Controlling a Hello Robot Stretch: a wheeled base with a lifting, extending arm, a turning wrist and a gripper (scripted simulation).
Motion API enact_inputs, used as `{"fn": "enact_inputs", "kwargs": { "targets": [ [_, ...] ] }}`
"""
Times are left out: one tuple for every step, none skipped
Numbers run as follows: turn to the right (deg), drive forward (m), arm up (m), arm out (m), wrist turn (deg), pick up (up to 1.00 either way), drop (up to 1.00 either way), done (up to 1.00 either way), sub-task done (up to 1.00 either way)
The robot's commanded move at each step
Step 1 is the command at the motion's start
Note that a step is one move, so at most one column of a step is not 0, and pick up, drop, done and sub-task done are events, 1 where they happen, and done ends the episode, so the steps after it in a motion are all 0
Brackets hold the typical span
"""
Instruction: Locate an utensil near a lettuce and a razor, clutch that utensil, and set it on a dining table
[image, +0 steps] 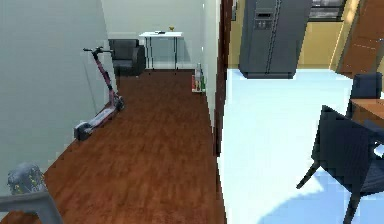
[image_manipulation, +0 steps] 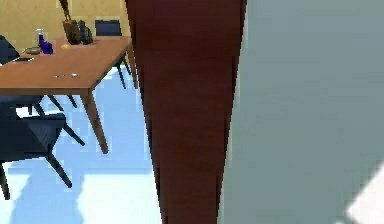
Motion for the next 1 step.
{"fn": "enact_inputs", "kwargs": {
  "targets": [
    [18.0,0.00,0.00,0.00,0.0,0.00,0.00,0.00,0.00]
  ]
}}
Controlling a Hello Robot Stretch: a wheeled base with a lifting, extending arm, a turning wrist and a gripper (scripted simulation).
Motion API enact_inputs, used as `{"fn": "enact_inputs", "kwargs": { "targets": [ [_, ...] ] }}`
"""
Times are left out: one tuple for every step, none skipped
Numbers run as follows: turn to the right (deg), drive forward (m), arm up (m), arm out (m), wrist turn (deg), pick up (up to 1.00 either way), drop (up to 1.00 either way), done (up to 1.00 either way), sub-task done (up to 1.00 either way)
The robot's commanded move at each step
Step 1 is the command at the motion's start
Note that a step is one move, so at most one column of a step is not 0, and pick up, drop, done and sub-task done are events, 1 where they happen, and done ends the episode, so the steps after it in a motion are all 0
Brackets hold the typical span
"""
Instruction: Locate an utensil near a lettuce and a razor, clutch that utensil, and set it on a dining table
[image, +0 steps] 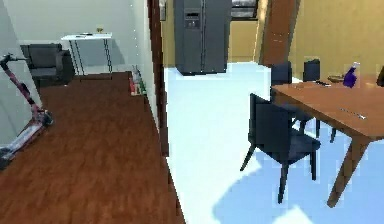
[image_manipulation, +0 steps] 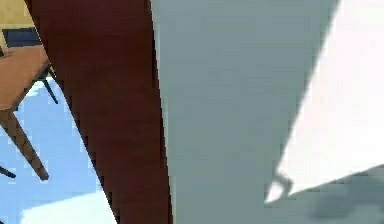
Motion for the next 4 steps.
{"fn": "enact_inputs", "kwargs": {
  "targets": [
    [0.0,0.30,0.00,0.00,0.0,0.00,0.00,0.00,0.00],
    [45.0,0.00,0.00,0.00,0.0,0.00,0.00,0.00,0.00],
    [30.0,0.00,0.00,0.00,0.0,0.00,0.00,0.00,0.00],
    [0.0,1.00,0.00,0.00,0.0,0.00,0.00,0.00,0.00]
  ]
}}
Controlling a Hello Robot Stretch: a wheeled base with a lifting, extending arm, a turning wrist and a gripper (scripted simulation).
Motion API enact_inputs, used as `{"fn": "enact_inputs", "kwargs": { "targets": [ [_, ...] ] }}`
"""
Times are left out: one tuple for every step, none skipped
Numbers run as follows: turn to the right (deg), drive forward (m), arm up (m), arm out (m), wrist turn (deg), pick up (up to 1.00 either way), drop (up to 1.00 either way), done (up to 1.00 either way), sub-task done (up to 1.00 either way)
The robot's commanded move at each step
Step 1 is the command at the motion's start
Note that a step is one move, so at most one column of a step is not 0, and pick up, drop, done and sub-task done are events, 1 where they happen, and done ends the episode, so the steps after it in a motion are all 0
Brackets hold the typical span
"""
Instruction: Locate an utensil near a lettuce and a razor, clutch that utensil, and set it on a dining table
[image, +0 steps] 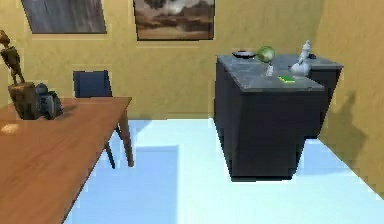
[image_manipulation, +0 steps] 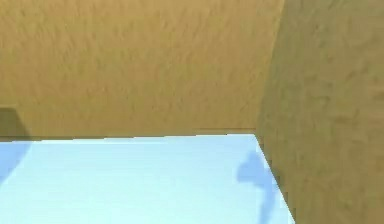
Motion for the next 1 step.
{"fn": "enact_inputs", "kwargs": {
  "targets": [
    [0.0,1.00,0.00,0.00,0.0,0.00,0.00,0.00,0.00]
  ]
}}
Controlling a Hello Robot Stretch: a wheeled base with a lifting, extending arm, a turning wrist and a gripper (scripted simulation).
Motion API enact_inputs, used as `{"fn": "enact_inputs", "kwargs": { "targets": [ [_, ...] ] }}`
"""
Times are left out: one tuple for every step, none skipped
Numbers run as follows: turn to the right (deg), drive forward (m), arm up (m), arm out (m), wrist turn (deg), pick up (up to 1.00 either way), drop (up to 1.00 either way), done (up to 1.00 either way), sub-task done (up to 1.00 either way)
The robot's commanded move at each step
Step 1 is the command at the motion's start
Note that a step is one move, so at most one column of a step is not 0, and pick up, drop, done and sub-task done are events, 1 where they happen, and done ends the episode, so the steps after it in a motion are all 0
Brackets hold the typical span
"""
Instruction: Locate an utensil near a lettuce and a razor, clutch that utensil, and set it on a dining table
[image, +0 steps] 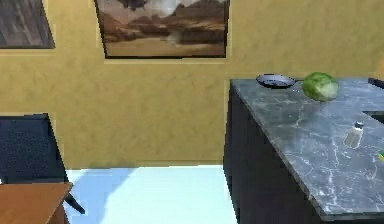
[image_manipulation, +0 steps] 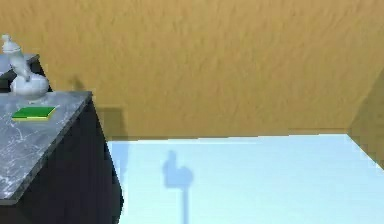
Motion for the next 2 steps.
{"fn": "enact_inputs", "kwargs": {
  "targets": [
    [0.0,0.65,0.00,0.00,0.0,0.00,0.00,0.00,0.00],
    [45.0,0.00,0.00,0.00,0.0,0.00,0.00,0.00,0.00]
  ]
}}
